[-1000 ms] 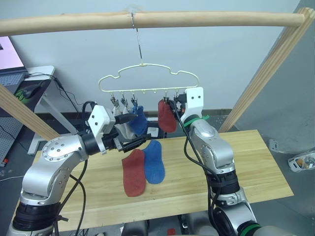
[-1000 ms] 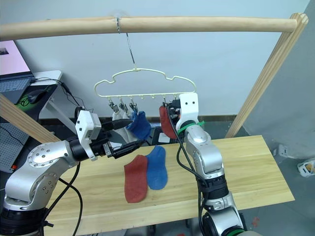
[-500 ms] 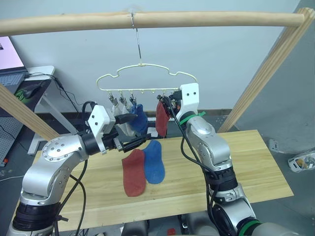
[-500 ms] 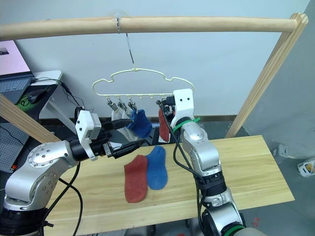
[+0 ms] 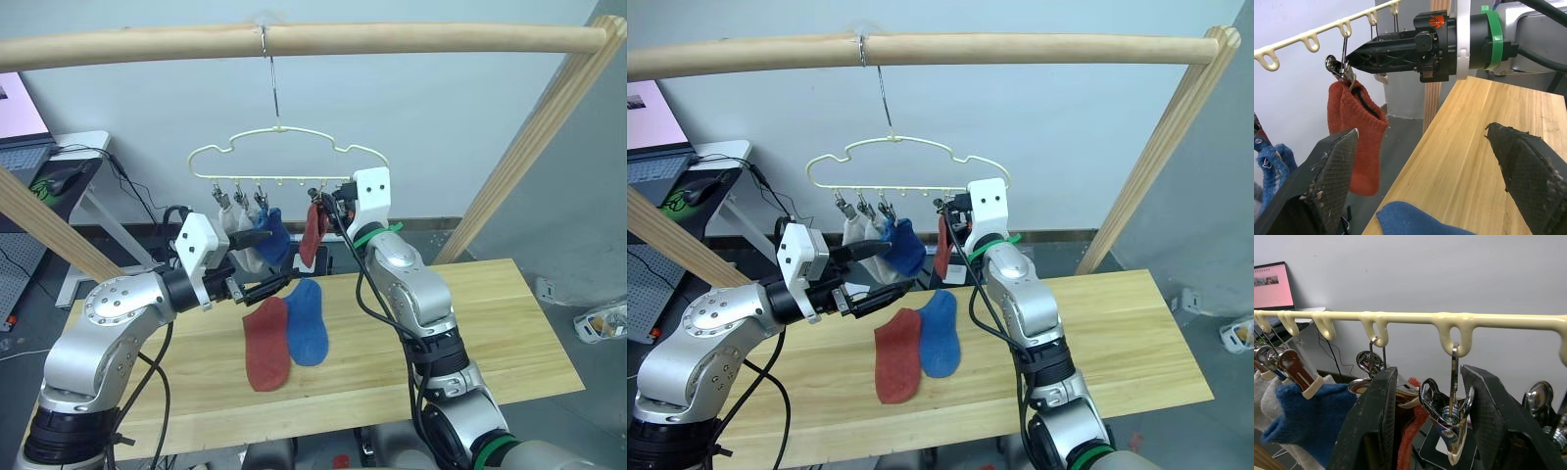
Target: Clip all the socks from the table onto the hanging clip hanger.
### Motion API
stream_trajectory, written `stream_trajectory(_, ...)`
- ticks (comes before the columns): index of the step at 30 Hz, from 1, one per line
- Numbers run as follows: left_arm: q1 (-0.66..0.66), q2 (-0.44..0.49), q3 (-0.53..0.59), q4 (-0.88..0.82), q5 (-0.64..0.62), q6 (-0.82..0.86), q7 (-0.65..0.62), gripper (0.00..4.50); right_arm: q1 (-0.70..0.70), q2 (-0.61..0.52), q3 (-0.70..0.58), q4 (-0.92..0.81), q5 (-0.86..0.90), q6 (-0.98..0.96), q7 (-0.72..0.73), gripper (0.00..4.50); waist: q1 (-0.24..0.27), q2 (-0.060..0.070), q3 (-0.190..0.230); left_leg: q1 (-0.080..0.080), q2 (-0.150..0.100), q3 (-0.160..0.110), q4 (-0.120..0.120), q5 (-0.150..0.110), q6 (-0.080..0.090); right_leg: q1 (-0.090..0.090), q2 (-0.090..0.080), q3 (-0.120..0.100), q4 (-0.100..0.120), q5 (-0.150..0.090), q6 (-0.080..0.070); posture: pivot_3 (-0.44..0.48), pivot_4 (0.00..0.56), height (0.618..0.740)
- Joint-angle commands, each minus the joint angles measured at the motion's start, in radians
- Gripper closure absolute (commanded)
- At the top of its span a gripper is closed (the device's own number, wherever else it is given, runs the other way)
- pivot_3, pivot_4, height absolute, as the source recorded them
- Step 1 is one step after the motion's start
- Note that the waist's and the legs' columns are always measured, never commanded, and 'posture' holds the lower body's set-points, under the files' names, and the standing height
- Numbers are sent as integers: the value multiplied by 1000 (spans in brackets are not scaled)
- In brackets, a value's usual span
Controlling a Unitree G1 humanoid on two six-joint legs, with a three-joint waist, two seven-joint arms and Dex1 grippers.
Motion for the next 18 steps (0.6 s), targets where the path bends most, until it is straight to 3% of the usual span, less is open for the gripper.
stream_trajectory(1,2,9,27,-36,-8,-10,-1,0,-42,51,5,-23,11,-31,-1,2372,0,0,0,0,0,0,0,0,0,0,0,0,0,0,0,-4,157,740)
stream_trajectory(8,1,10,28,-35,-8,-11,-2,0,-42,49,3,-20,9,-38,-4,2372,0,0,0,0,0,0,0,0,0,0,0,0,0,0,0,-4,157,740)
stream_trajectory(14,-2,10,27,-32,-7,-11,-2,0,-44,48,1,-17,8,-42,-6,3892,0,0,0,0,0,0,0,0,0,0,0,0,0,0,0,-5,156,740)
stream_trajectory(18,-4,8,26,-30,-6,-12,-2,0,-45,45,0,-17,8,-43,-6,4496,0,0,0,0,0,0,0,0,0,0,0,0,0,0,0,-7,155,740)
